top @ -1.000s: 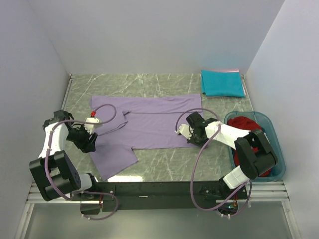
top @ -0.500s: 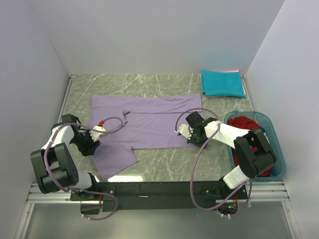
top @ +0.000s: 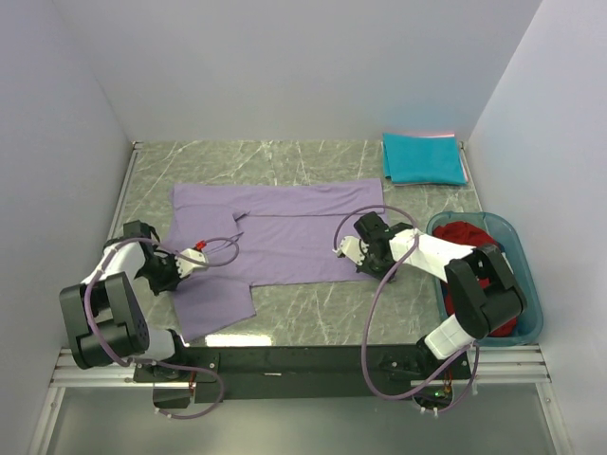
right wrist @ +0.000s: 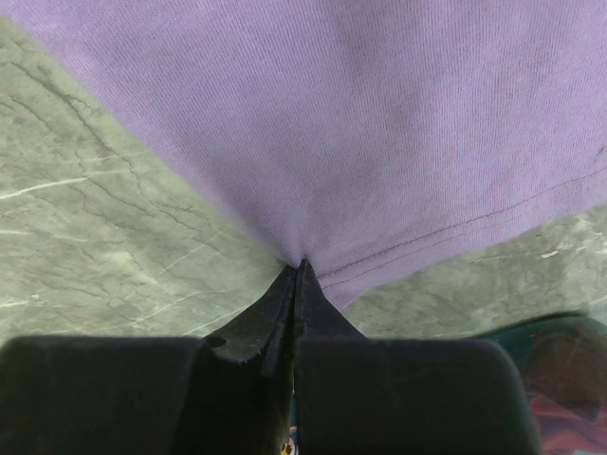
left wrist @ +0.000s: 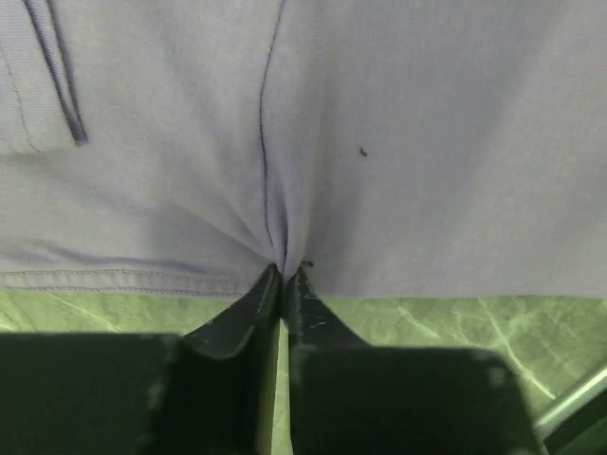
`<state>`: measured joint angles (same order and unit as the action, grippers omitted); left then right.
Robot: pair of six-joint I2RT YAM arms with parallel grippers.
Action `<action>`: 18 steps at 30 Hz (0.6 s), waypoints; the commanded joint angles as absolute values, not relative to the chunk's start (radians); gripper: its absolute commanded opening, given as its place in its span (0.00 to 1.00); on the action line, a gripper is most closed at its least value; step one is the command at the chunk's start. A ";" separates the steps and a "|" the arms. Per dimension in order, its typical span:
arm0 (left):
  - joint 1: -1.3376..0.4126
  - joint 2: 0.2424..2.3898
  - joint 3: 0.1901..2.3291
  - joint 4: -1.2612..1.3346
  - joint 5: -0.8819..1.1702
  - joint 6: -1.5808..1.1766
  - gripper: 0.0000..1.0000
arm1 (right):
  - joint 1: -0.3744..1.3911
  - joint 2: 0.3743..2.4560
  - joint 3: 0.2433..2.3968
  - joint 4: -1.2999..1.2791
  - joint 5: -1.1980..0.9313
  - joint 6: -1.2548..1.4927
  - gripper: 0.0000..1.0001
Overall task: Fold and stack the t-shirts
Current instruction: Fold the tshirt
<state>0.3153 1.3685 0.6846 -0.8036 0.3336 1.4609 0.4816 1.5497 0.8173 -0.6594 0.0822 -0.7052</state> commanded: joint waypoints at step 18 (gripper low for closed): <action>0.307 1.548 1.219 -1.177 0.436 1.329 0.01 | 0.374 1.529 1.008 -0.808 0.018 -0.818 0.00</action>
